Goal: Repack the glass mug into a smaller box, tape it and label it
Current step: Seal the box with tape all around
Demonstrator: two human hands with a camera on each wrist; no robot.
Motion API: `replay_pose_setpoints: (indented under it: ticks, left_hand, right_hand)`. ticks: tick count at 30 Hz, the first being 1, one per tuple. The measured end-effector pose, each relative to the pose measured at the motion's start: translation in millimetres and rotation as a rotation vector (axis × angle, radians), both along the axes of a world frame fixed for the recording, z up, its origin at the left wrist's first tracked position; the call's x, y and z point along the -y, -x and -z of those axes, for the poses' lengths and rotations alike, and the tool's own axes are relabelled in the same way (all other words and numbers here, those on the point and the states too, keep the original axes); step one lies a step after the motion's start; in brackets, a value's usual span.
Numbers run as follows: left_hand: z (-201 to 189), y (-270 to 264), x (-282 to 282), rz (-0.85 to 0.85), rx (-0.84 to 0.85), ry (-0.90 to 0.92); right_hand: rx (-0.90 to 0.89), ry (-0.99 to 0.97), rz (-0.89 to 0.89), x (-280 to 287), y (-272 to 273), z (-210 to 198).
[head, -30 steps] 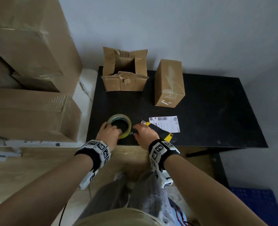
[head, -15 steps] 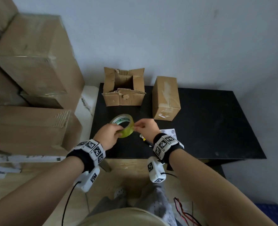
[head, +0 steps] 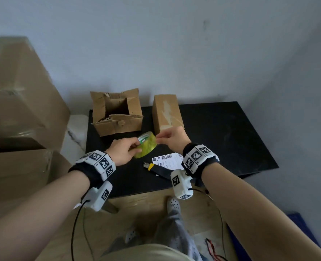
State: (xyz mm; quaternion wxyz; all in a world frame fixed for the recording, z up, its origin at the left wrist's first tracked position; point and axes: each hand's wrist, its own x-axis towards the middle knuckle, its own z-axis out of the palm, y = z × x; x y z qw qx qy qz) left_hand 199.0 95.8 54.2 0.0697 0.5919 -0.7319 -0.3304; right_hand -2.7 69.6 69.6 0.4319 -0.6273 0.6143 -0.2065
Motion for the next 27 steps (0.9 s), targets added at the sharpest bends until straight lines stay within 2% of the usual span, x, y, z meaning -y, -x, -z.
replay_pose_setpoints:
  ticks: [7,10,15,19,22,27]
  left_hand:
    - [-7.0,14.7,15.3,0.038,-0.042,0.006]
    - [-10.4,24.3,16.9,0.059,-0.069,-0.063]
    - [-13.4,33.5,25.8,-0.001,-0.213,-0.161]
    - [-16.0,37.5,37.9,-0.027,-0.134,-0.058]
    - [-11.4,39.8,45.3,-0.073,-0.109,-0.05]
    - [-13.3,39.6,55.1,-0.054,-0.318,-0.153]
  right_hand:
    - [0.049,-0.047,0.067,3.8,15.9,-2.9]
    - [0.097,-0.074,0.099,5.8,19.9,-3.7]
    - [0.068,-0.015,0.109,12.5,27.3,-4.0]
    - [0.111,0.014,0.161,17.1,36.1,-4.3]
    - [0.144,0.027,0.177,20.0,41.6,-3.8]
    - [0.209,-0.019,0.258,25.6,54.7,4.1]
